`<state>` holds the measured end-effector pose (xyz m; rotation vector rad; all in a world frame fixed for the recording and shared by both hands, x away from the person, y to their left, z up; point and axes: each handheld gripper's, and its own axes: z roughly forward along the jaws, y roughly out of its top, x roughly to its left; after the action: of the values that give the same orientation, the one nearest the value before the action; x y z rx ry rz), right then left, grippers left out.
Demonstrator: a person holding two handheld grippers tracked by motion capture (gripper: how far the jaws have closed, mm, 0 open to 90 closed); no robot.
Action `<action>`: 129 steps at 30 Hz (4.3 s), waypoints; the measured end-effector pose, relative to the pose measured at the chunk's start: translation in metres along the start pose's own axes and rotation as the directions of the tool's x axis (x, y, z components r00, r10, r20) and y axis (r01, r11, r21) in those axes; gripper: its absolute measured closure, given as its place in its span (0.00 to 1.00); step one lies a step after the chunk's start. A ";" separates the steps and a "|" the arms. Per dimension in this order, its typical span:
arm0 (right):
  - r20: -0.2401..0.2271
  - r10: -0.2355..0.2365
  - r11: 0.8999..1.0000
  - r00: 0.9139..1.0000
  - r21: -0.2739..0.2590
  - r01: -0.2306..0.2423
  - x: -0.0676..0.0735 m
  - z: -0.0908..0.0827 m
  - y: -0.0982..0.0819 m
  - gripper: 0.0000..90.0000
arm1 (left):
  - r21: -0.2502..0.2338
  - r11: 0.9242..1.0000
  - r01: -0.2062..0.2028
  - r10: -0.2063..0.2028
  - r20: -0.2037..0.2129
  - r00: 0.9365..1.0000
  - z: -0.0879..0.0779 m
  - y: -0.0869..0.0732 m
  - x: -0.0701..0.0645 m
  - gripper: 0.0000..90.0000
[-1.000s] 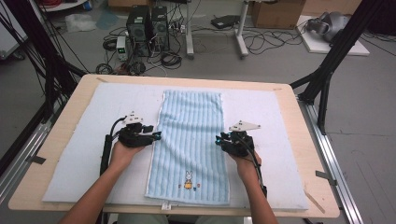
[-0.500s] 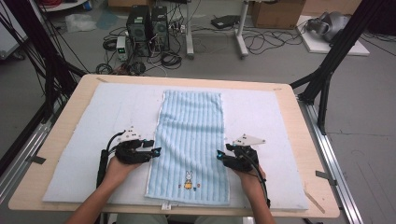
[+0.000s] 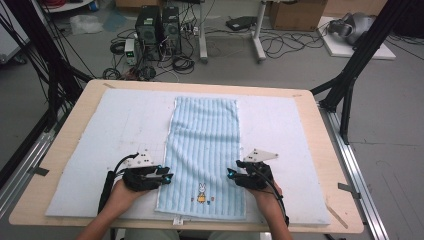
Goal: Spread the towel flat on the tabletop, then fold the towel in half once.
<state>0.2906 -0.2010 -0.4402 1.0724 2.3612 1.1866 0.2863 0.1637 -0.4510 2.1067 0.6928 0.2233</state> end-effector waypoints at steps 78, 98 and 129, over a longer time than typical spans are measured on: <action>0.161 0.068 0.997 0.985 -0.044 -0.062 -0.061 0.020 0.032 0.89 | -0.222 0.967 0.126 -0.172 -0.203 0.964 0.001 0.023 0.067 0.56; 0.175 0.096 0.992 0.980 -0.098 -0.080 -0.054 -0.005 0.032 0.41 | -0.352 0.922 0.163 -0.210 -0.098 0.973 -0.012 0.024 0.073 0.21; 0.153 0.034 0.991 0.988 -0.134 -0.013 -0.049 -0.027 0.011 0.13 | -0.332 0.926 0.180 -0.240 -0.150 0.959 -0.018 0.027 0.085 0.20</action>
<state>0.3146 -0.2477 -0.4178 1.1083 2.1270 1.2035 0.3604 0.2111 -0.4263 1.7044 0.9258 0.3914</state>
